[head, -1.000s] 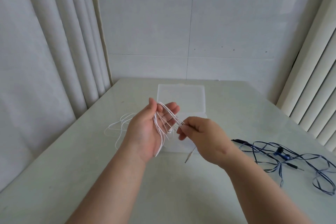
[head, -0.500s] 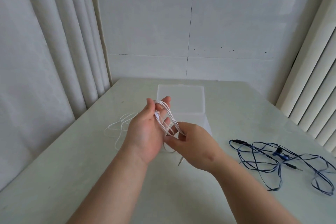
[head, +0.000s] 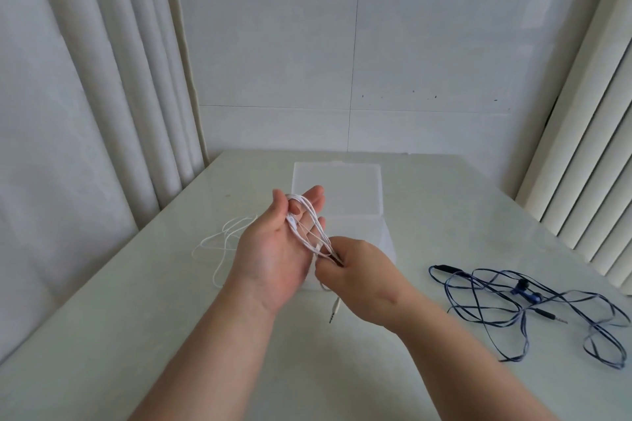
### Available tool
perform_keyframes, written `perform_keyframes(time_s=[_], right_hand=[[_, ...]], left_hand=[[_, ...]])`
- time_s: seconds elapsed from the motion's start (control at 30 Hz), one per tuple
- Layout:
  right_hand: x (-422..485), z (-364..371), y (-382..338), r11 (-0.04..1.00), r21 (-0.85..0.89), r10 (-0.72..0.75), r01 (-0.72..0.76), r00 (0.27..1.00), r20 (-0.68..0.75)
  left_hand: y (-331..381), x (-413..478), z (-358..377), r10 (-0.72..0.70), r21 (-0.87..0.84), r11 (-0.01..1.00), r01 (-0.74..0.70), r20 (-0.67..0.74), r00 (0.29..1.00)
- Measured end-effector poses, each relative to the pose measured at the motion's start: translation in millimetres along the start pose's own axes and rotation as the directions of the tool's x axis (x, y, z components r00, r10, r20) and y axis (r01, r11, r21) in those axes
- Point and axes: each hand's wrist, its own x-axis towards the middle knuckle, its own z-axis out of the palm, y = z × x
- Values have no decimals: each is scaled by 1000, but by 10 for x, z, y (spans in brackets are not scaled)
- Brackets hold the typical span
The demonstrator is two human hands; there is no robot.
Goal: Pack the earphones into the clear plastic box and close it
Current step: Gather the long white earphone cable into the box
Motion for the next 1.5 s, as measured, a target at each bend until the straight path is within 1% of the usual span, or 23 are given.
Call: perform_keyframes(time_s=[0.13, 0.23, 0.3, 0.37, 0.43, 0.47, 0.5, 0.57, 0.6, 0.63, 0.67, 0.73, 0.8, 0.93, 0.97, 1.07, 1.1, 1.17, 1.2, 1.27, 1.33, 1.4, 1.5], right_hand=[[-3, -44, 15, 996, 80, 29, -27, 999, -16], [-12, -66, 16, 962, 264, 73, -63, 997, -28], [-19, -80, 12, 903, 423, 105, -80, 994, -35], [-12, -93, 24, 814, 574, 135, -88, 990, -39], [3, -112, 35, 744, 662, 139, -88, 990, -25], [8, -123, 41, 729, 679, 137, -90, 991, -15], [14, -137, 49, 726, 682, 133, -93, 991, -6], [20, -158, 73, 738, 668, 124, -97, 992, 7], [20, -171, 84, 740, 666, 118, -93, 993, 7], [21, -186, 95, 733, 675, 108, -82, 994, 3], [25, -205, 101, 717, 694, 89, -61, 996, -5], [34, -237, 120, 675, 738, 38, -3, 999, -30], [64, -258, 127, 677, 735, 21, 22, 999, -49], [181, -276, 149, 839, 543, 107, -36, 989, -100], [212, -288, 145, 869, 493, 121, -42, 984, -129], [296, -360, 127, 910, 411, 145, -44, 965, -218], [327, -388, 113, 912, 409, 146, -39, 961, -233], [381, -430, 77, 905, 425, 139, -25, 961, -241], [406, -443, 61, 909, 416, 130, -20, 963, -237], [426, -444, 24, 933, 359, 109, -28, 972, -206], [405, -410, -6, 955, 294, 90, -43, 985, -148], [370, -372, -16, 969, 247, 36, -13, 996, -87], [341, -331, -18, 980, 195, -23, 35, 998, -63]], left_hand=[[3, 28, -40, 85, 92, 993, -80, -56, 995], [25, 16, -49, 191, 278, 948, -157, -102, 976], [29, 12, -45, 237, 355, 919, -172, -148, 960], [22, -1, -21, 256, 437, 885, -161, -169, 952], [12, -8, -23, 279, 540, 828, -151, -164, 946], [14, -14, -28, 311, 613, 774, -160, -149, 939], [16, -13, -45, 361, 710, 682, -177, -116, 925], [18, -17, -67, 454, 888, 415, -199, -13, 891], [18, -23, -69, 486, 935, 295, -197, 31, 873], [16, -29, -71, 511, 953, 229, -197, 55, 858], [21, -34, -64, 524, 955, 220, -201, 58, 850], [26, -24, -49, 519, 937, 289, -195, 18, 855], [40, -1, -49, 501, 891, 410, -196, -40, 864], [52, 25, -41, 439, 773, 597, -214, -91, 894], [43, 42, -46, 428, 754, 617, -226, -81, 900], [22, 116, -15, 409, 752, 617, -233, -53, 911], [9, 161, 8, 394, 707, 667, -235, -67, 916], [-14, 217, 91, 318, 503, 837, -213, -130, 939], [-18, 230, 137, 282, 397, 895, -203, -152, 947], [-14, 240, 208, 251, 271, 943, -196, -188, 949], [1, 261, 227, 228, 180, 966, -187, -240, 944], [36, 290, 229, 207, 80, 978, -192, -287, 935], [48, 311, 282, 193, 49, 981, -188, -323, 927]])
